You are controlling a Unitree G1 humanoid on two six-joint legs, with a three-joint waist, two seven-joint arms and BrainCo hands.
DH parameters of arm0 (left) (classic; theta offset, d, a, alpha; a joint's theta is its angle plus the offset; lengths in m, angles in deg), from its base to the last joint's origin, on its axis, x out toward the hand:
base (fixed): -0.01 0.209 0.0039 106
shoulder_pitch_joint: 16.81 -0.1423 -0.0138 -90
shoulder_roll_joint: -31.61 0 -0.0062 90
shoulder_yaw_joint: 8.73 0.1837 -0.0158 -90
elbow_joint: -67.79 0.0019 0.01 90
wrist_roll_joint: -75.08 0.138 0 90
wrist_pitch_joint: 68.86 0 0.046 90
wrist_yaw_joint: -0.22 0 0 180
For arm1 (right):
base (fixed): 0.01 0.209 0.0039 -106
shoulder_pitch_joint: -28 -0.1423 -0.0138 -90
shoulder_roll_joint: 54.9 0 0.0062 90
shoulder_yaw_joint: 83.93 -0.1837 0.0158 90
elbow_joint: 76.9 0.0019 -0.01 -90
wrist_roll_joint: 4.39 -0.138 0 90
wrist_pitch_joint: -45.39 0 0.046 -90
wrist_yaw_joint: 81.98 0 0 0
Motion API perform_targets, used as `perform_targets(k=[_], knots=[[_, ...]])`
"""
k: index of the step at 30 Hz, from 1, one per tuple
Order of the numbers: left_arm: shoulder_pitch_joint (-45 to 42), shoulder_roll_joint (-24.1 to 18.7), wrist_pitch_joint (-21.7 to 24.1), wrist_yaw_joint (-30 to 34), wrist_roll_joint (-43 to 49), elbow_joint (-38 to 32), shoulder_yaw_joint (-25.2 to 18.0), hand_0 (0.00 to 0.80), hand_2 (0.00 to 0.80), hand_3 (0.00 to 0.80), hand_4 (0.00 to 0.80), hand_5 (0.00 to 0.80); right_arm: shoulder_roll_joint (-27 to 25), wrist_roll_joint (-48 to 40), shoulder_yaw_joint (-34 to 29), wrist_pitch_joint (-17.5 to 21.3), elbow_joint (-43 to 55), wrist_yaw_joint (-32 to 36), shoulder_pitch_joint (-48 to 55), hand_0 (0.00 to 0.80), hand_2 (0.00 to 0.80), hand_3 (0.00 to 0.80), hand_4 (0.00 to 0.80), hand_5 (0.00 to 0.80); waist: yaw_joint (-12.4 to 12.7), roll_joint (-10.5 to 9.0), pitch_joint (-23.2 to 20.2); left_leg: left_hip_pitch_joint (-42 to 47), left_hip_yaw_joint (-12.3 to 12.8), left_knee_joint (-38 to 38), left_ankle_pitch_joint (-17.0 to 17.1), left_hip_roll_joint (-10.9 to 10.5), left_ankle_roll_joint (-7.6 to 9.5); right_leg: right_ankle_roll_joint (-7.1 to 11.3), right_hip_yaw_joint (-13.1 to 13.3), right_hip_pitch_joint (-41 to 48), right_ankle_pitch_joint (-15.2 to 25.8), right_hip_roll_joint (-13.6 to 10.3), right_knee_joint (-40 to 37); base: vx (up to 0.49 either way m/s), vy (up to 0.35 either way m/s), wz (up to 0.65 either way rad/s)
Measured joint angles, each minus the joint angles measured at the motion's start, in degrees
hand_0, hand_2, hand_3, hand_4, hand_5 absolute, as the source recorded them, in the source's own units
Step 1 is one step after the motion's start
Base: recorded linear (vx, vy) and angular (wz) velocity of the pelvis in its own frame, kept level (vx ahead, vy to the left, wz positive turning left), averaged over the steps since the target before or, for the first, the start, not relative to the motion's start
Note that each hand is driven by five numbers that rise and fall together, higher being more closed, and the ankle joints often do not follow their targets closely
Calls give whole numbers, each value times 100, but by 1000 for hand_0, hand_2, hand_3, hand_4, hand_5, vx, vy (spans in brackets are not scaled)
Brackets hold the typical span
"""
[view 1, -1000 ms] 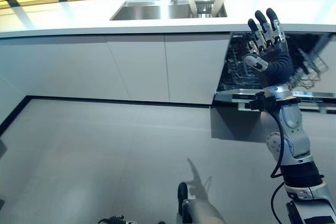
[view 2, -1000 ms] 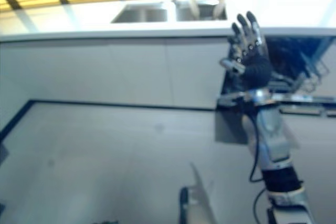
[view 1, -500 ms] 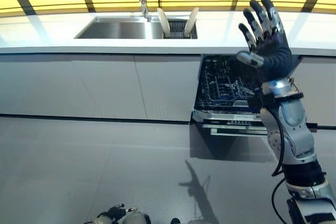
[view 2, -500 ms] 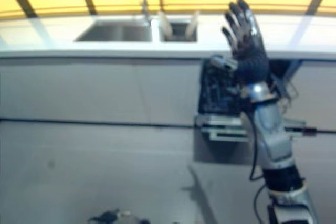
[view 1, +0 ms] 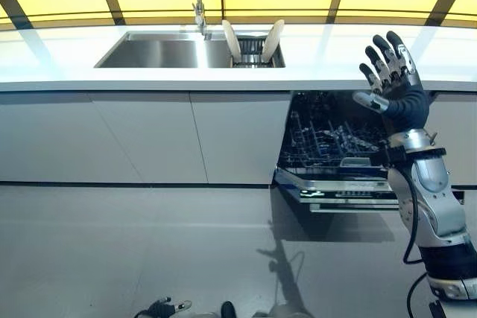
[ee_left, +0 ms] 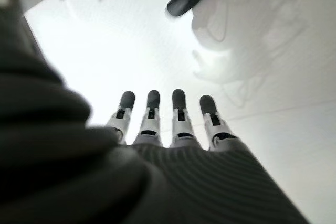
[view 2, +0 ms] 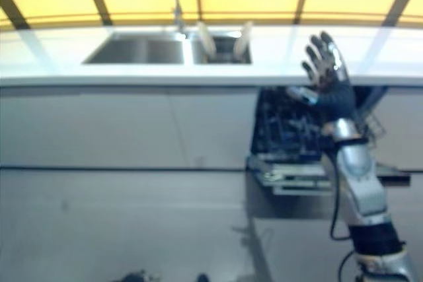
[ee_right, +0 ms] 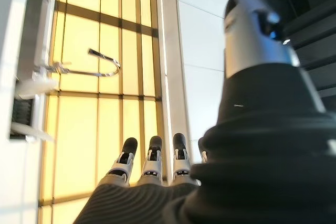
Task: Take plates into dishwasher
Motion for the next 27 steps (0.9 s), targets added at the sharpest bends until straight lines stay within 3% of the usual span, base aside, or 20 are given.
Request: perform_targets(k=[2, 4, 6, 8, 9, 12, 15, 18, 20, 21, 22, 23, 24, 25, 26, 27], knots=[[181, -21, -8, -58, 0, -51, 35, 0, 0, 0, 0, 0, 5, 13, 15, 15, 21, -72, -17, 0, 0, 0, 0, 0, 45, 132, 55, 101, 1, -185, 57, 170, -4, 56, 0, -121, -11, 201, -875, 391, 3, -29], [370, -107, -48, -55, 4, -130, 21, 0, 0, 0, 0, 0, 3, 11, 16, 12, 18, -182, -36, 0, 0, 0, 0, 0, 149, 218, 99, 134, 0, -244, 57, 420, -66, 53, -187, 58, 2, 668, -2317, 353, -73, -27], [500, -143, -157, -45, 19, -267, -36, 0, 0, 0, 0, 0, 10, -11, 28, -1, -32, -236, -265, 0, 0, 0, 0, 0, 241, 367, 213, 323, -20, -295, -1, 677, -161, 166, -364, 325, 172, 1287, -3752, 354, -103, -28], [625, -127, -231, -35, 59, -235, -102, 0, 0, 0, 0, 0, 5, -36, 24, 1, -27, -287, -552, 0, 0, 0, 0, 0, 284, 407, 262, 450, -116, -388, -20, 726, -188, 306, -256, 274, 516, 1723, -4542, 338, -72, -9], [669, -132, -247, -25, 78, -194, -102, 0, 0, 0, 0, 0, -9, -42, 8, 1, -12, -324, -591, 0, 0, 0, 0, 0, 270, 394, 257, 492, -246, -461, 1, 695, -169, 437, -13, 270, 739, 1919, -4940, 343, -78, 32], [764, 46, -213, 72, 116, 86, -78, 0, 0, 0, 0, 0, -13, -42, -200, -3, 0, -372, -592, 0, 0, 0, 0, 0, 153, 328, 266, 585, -523, -596, 13, 415, -163, 546, 517, 61, 1347, 1974, -5728, 373, -106, 44], [664, 101, -218, 153, 127, 225, -54, 0, 0, 0, 0, 0, 62, -40, -346, -5, -2, -368, -586, 0, 0, 0, 0, 0, 147, 386, 447, 825, -665, -668, -79, 253, -178, 566, 575, 19, 1634, 1808, -6246, 513, -201, 28], [488, 70, -215, 247, 316, 256, -68, 0, 0, 0, 0, 0, 219, -36, -429, -7, -5, -369, -583, 0, 0, 0, 0, 0, 150, 483, 503, 983, -849, -466, -402, 248, -304, 411, 613, 171, 1835, 1678, -6291, 721, -398, 25], [409, 77, -214, 250, 338, 327, -88, 0, 0, 0, 0, 0, 235, -36, -427, -29, -20, -354, -583, 0, 0, 0, 0, 0, 165, 593, 491, 1087, -844, -241, -738, 428, -460, 230, 331, 356, 2000, 1723, -6100, 670, -335, 13], [306, 60, -214, 252, 336, 333, -100, 0, 0, 0, 0, 0, 230, -37, -420, -69, -18, -343, -585, 0, 0, 0, 0, 0, 158, 686, 439, 1184, -796, -6, -961, 641, -609, 171, 109, 410, 2047, 1822, -5884, 773, -404, 11], [218, 46, -205, 284, 334, 415, -224, 0, 0, 0, 0, 0, 286, -38, -374, -110, -45, -377, -598, 0, 0, 0, 0, 0, 192, 751, 408, 1304, -709, 273, -1195, 858, -908, 34, -60, 530, 2033, 1964, -5681, 897, -523, 16], [161, 12, -209, 314, 335, 433, -244, 0, 0, 0, 0, 0, 403, -37, -323, -152, -103, -400, -585, 0, 0, 0, 0, 0, 142, 695, 388, 1095, -466, 1169, -1379, 992, -1242, -108, -87, 712, 2044, 2039, -5682, 536, -409, 10], [81, 25, -175, 281, 301, 423, -307, 0, 0, 0, 0, 0, 469, -33, -285, -180, -188, -373, -578, 0, 0, 0, 0, 0, 173, 693, 316, 567, -226, 2545, -1360, 1278, -1547, -220, -88, 883, 1998, 2162, -5764, 433, -382, 0], [25, 24, -81, 277, 287, 381, -450, 0, 0, 0, 0, 0, 485, -18, -287, -181, -236, -322, -577, 0, 0, 0, 0, 0, 211, 773, 247, 11, -195, 3722, -1066, 1598, -1792, -333, -83, 1064, 1924, 2309, -5878, 336, -304, -10], [-29, 31, -28, 260, 274, 277, -451, 0, 0, 0, 0, 0, 462, 13, -291, -185, -229, -282, -575, 0, 0, 0, 0, 0, 245, 893, 159, -567, -211, 4868, -518, 1911, -1877, -461, -86, 1140, 1924, 2450, -5973, 349, -278, -26], [-82, 30, 10, 254, 276, 153, -458, 0, 0, 0, 0, 0, 459, 29, -277, -186, -231, -245, -584, 0, 0, 0, 0, 0, 310, 967, 133, -993, -175, 5595, -432, 2129, -1907, -654, -126, 1217, 1966, 2536, -5942, 337, -234, -27]])
